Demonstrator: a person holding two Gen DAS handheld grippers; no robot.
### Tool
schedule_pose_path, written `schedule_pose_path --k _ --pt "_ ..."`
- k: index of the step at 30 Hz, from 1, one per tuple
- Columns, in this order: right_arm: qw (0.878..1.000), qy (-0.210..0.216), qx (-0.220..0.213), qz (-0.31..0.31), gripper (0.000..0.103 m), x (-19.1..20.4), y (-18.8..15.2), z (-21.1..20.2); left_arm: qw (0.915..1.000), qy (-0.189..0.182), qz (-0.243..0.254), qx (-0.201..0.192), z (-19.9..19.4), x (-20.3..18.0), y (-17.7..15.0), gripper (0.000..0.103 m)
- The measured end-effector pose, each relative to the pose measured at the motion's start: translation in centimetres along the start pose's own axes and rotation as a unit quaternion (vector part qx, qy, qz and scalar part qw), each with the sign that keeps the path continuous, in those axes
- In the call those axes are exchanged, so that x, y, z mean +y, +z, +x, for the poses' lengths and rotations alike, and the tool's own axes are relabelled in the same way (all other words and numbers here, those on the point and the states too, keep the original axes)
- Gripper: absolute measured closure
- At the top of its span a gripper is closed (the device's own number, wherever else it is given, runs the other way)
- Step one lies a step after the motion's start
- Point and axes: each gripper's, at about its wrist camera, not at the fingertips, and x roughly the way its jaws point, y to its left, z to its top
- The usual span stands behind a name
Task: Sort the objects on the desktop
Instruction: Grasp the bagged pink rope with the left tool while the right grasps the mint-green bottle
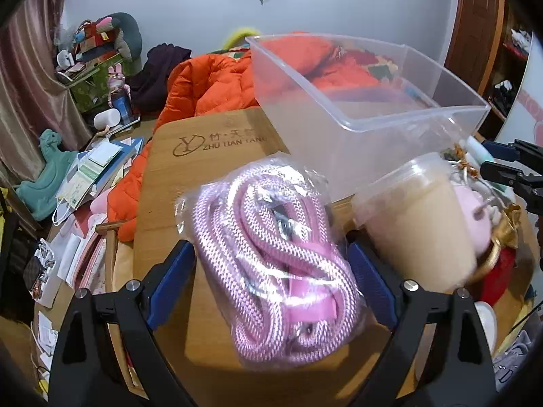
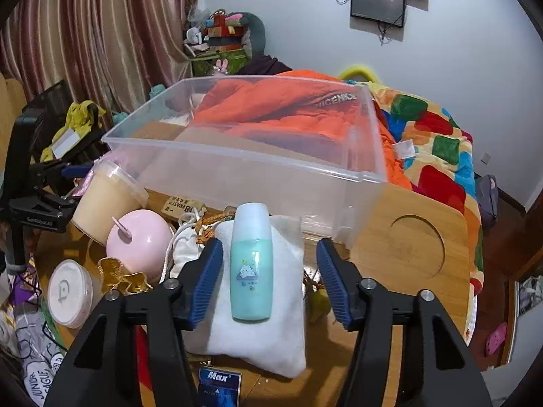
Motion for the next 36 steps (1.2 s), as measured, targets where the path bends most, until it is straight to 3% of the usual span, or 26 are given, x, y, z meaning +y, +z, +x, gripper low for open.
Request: schedule_pose_path --k 4,9,17,26,36 --pt "1.0 -0.004 0.004 -0.014 0.056 0.2 0.1 0.4 1.0 0.0 -0.002 -0.004 0.4 0.1 0.2 0.01" --pt "1.0 0.003 0.004 -0.023 0.069 0.8 0.3 0.8 0.9997 0.012 0.005 -0.019 0.1 0.0 -0.1 0.024" --pt "1.0 0.006 -0.003 -0.025 0.081 1.0 0.2 0.1 0.9995 0.016 -0.013 -0.025 -0.7 1.1 -0.5 0.037" --pt "1.0 0.008 -0.016 -0.008 0.081 0.5 -0.1 -1.3 0.9979 0.053 -0.005 -0.037 -2.1 1.7 -1.8 0.043" --pt "0.999 0.016 -0.04 0.007 0.081 0.4 0.1 -3.8 0.9956 0.047 -0.01 -0.081 -5.1 1.3 -1.7 0.044"
